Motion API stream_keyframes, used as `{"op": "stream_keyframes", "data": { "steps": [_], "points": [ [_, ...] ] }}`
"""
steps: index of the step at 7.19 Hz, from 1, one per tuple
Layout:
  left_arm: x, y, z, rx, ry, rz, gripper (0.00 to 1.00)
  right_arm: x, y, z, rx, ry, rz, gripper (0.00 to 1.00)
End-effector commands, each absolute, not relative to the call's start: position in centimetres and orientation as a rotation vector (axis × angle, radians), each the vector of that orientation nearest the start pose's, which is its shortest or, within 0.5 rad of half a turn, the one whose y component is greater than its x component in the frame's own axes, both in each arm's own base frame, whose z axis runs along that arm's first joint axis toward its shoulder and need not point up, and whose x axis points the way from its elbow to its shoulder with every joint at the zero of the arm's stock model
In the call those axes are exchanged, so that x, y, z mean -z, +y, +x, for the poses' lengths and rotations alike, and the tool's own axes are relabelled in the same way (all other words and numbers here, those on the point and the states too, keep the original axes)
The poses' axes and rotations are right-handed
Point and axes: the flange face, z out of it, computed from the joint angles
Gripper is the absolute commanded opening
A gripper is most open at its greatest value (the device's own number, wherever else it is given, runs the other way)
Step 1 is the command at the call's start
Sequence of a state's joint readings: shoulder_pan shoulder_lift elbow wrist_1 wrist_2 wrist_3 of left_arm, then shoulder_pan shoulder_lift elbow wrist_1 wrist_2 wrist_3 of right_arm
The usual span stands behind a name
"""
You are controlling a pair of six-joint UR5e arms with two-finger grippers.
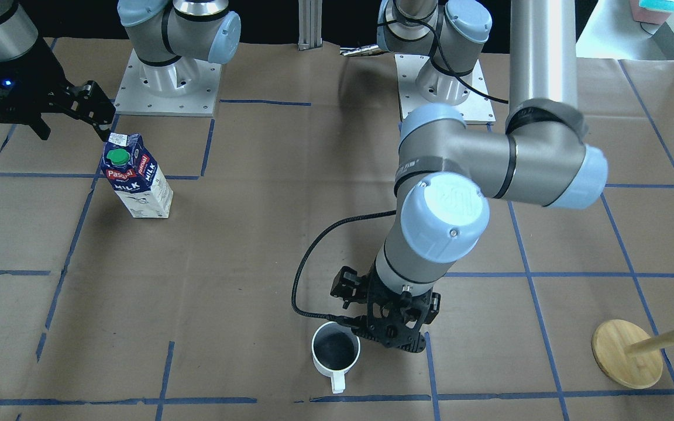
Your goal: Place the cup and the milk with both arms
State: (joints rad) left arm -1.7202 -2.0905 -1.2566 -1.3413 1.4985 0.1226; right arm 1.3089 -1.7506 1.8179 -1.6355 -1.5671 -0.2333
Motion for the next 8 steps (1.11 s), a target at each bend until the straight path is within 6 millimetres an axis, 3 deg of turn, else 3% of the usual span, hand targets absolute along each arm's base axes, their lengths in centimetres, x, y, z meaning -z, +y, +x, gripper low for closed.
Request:
{"op": "stream_keyframes", "data": {
  "steps": [1,2,4,5,7,8],
  "points": [
    [-42.4,-61.5,-21.3,-0.115,3.124,0.392,0.99,-44.1,-40.3,2.5,0.018,3.130,0.117,1.00],
    [-46.3,-58.6,-20.3,-0.121,3.126,0.375,0.99,-43.8,-40.9,2.4,0.063,3.137,0.103,1.00],
    [-50.5,-53.1,-17.1,-0.118,3.150,0.319,1.00,-40.3,-40.6,2.5,0.049,3.135,0.094,1.00],
    [-51.1,-50.0,-16.7,-0.108,3.152,0.309,1.00,-38.6,-40.4,2.5,0.075,3.138,0.096,1.00],
    [-47.6,-45.5,-16.5,-0.205,3.150,0.293,1.00,-35.8,-40.2,2.6,0.054,3.136,0.096,1.00],
    [-47.6,-45.0,-16.0,-0.205,3.155,0.279,1.00,-34.0,-40.3,2.6,0.010,3.128,0.094,1.00]
  ]
}}
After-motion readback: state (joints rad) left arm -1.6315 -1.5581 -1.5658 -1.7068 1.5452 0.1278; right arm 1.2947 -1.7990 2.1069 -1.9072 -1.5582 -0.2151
